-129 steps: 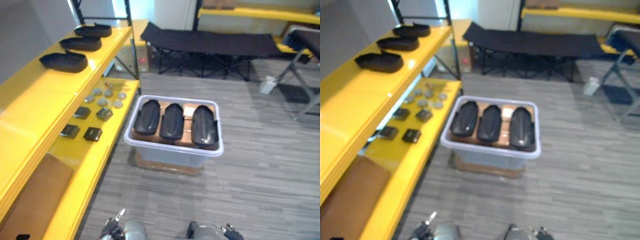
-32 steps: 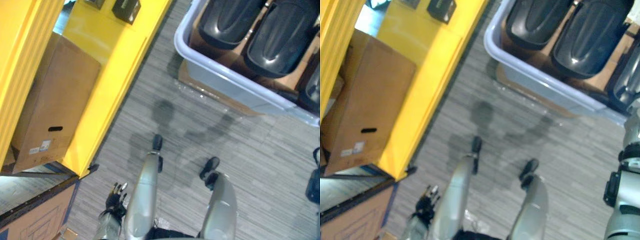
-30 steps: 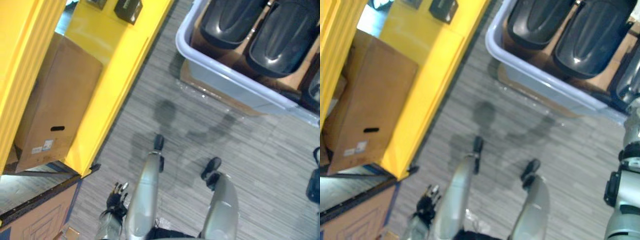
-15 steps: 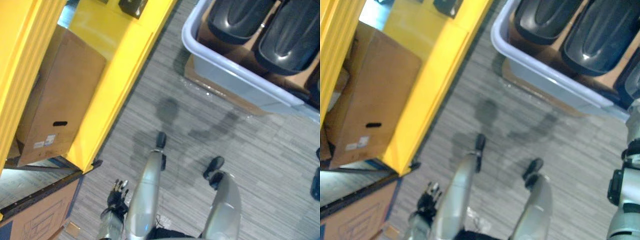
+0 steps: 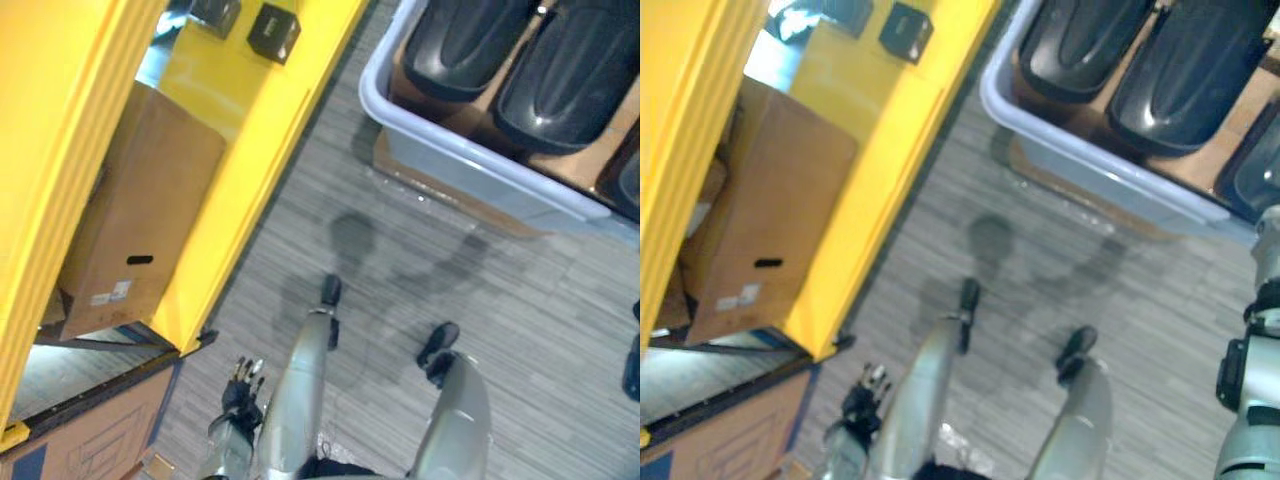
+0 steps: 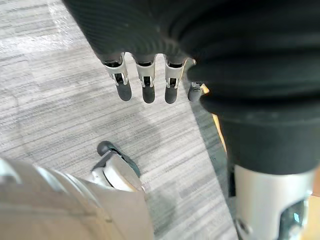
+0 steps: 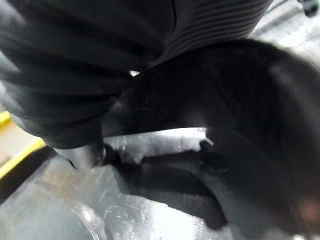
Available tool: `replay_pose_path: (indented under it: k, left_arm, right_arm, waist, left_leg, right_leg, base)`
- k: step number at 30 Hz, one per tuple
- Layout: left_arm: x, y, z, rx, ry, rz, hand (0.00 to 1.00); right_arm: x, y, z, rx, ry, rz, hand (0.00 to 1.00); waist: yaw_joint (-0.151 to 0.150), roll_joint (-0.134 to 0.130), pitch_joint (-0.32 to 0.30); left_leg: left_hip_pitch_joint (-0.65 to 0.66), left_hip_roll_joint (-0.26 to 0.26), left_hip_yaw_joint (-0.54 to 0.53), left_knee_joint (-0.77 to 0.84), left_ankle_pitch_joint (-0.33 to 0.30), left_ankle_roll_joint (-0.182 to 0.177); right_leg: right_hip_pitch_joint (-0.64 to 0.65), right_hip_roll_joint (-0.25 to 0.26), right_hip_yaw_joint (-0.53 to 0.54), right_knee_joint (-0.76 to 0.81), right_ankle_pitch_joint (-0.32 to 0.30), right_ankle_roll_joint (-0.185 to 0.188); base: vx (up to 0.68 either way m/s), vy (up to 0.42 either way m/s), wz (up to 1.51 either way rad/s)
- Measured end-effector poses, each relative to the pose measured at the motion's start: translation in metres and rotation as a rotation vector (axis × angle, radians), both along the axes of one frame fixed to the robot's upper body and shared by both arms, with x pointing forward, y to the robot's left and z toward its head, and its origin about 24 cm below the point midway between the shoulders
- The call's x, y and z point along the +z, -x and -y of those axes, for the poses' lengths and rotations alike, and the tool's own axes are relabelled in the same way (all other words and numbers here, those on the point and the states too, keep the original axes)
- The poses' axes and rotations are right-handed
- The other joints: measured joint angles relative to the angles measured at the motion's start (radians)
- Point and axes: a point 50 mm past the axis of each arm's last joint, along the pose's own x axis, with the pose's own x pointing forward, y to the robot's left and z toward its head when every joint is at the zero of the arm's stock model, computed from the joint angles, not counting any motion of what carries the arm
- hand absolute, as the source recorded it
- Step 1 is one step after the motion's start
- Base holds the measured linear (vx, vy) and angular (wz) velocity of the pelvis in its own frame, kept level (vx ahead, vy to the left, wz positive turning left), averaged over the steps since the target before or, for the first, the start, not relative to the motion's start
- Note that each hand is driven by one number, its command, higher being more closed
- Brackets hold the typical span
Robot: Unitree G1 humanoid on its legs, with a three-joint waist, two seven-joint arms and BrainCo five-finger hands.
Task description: Walk over and take plastic housings, then place them on the shelf
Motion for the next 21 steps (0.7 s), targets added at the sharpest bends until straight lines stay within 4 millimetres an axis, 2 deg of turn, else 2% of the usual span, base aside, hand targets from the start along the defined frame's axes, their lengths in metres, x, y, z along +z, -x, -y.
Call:
replay_pose_path:
  k: [8,10,14,18,21]
  left_arm:
    - [0.008,-0.008,0.003,-0.004,-0.015,0.049,0.00]
    - [0.012,-0.012,0.001,0.026,-0.016,0.075,0.00]
    - [0.017,-0.015,-0.003,0.044,-0.025,0.098,0.00]
    - [0.031,-0.023,-0.018,0.075,-0.062,0.166,0.00]
    - [0.052,-0.033,-0.037,0.123,-0.108,0.240,0.00]
  right_arm:
    - [-0.010,-0.003,-0.006,0.023,0.044,-0.049,1.00]
    - [-0.014,-0.004,-0.009,0.033,0.054,-0.052,1.00]
    - [-0.019,0.000,-0.007,0.023,0.026,-0.036,1.00]
    - [-0.027,0.004,-0.007,0.024,-0.032,0.024,1.00]
    - [-0.043,0.014,-0.002,-0.006,-0.069,0.038,1.00]
  waist:
    - [-0.004,-0.011,-0.005]
    - [-0.009,-0.032,-0.019]
    - [-0.020,-0.051,-0.017]
    - [-0.033,-0.099,-0.018]
    - [-0.046,-0.148,-0.029]
  left_leg:
    - [0.062,0.015,0.004,-0.020,0.005,-0.001]
    - [0.075,0.017,0.006,-0.035,0.007,-0.005]
    - [0.128,0.018,0.007,-0.049,0.008,-0.005]
    - [0.207,0.019,0.016,-0.095,0.010,-0.009]
    - [0.299,0.015,0.025,-0.168,0.028,-0.011]
  right_leg:
    - [0.068,0.018,-0.005,-0.031,0.010,0.000]
    - [0.073,0.019,-0.004,-0.037,0.009,0.000]
    - [0.130,0.021,-0.008,-0.052,0.010,0.000]
    - [0.202,0.021,-0.012,-0.092,0.011,0.003]
    - [0.286,0.022,-0.030,-0.148,0.018,0.007]
  base:
    - [0.03,-0.013,-0.02]
    - [0.00,0.000,0.00]
    - [0.00,0.000,0.00]
    - [0.00,0.000,0.00]
    - [0.06,-0.027,0.03]
